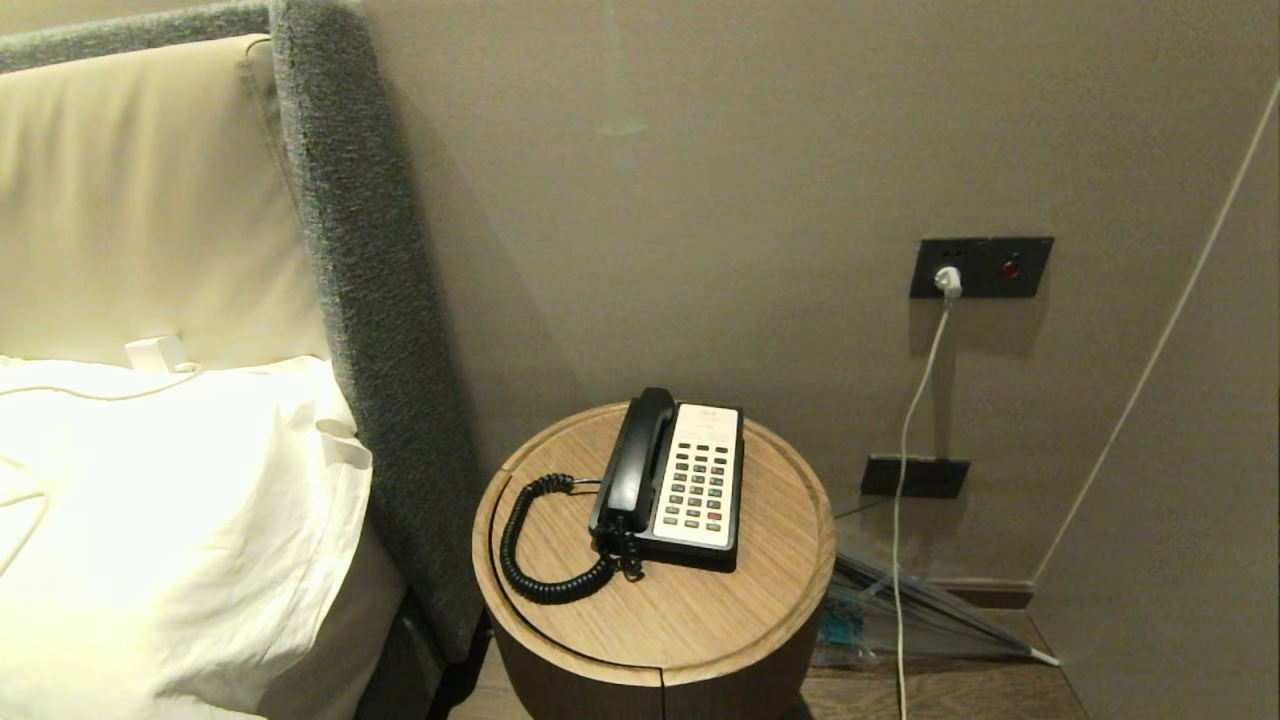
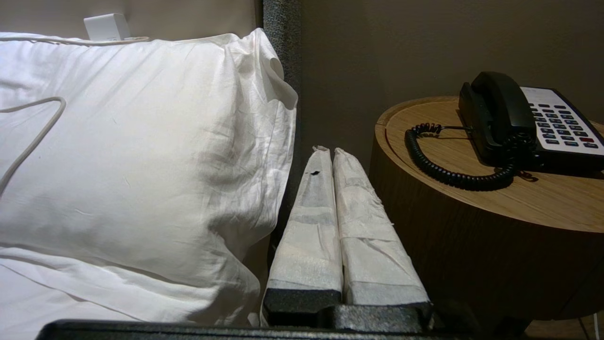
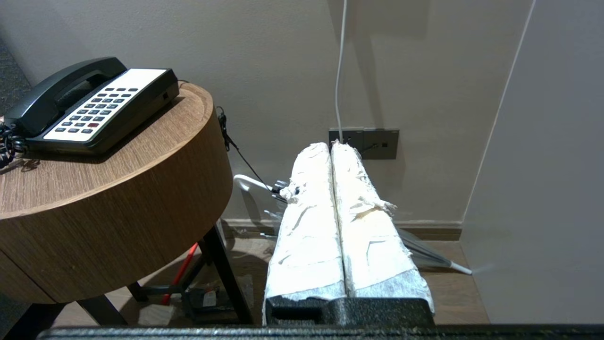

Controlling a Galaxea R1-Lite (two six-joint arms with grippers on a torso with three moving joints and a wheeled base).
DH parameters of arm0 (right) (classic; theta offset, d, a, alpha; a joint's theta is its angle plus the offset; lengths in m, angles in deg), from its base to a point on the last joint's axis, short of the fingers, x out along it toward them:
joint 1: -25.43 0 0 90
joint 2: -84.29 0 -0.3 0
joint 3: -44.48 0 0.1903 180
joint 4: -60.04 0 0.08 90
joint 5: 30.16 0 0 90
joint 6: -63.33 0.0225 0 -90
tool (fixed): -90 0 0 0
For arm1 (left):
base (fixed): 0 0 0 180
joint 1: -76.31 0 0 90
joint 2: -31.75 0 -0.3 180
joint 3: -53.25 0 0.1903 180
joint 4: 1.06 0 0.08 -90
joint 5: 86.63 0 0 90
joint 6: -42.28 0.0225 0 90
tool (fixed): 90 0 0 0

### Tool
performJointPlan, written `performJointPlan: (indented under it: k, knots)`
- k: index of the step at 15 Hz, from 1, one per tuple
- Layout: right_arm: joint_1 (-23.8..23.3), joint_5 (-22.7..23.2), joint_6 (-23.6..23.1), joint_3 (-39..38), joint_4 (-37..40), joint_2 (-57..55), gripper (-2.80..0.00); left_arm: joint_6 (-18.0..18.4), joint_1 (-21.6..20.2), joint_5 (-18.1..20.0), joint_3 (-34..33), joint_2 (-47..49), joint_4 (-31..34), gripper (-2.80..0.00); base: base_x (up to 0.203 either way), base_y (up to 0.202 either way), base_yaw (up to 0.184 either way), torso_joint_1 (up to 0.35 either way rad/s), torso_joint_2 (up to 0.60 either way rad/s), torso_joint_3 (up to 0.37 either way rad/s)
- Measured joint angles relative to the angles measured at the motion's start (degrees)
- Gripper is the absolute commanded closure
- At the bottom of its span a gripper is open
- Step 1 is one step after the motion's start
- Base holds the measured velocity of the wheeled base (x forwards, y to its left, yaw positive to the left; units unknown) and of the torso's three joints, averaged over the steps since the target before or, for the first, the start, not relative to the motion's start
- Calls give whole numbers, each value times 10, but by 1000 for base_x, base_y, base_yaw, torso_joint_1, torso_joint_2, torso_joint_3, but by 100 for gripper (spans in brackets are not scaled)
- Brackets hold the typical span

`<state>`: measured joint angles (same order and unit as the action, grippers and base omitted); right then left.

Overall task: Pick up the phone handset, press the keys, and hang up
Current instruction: Pick up the desk phone handset

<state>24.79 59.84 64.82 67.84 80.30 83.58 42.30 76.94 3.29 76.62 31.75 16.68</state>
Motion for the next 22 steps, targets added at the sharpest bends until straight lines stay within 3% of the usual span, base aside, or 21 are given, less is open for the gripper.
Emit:
performJointPlan:
  k: [22]
  knots:
    - [0, 0, 0, 0, 0, 0, 0, 23, 0, 3, 0, 0, 2, 0, 0, 0, 0, 0, 0, 0]
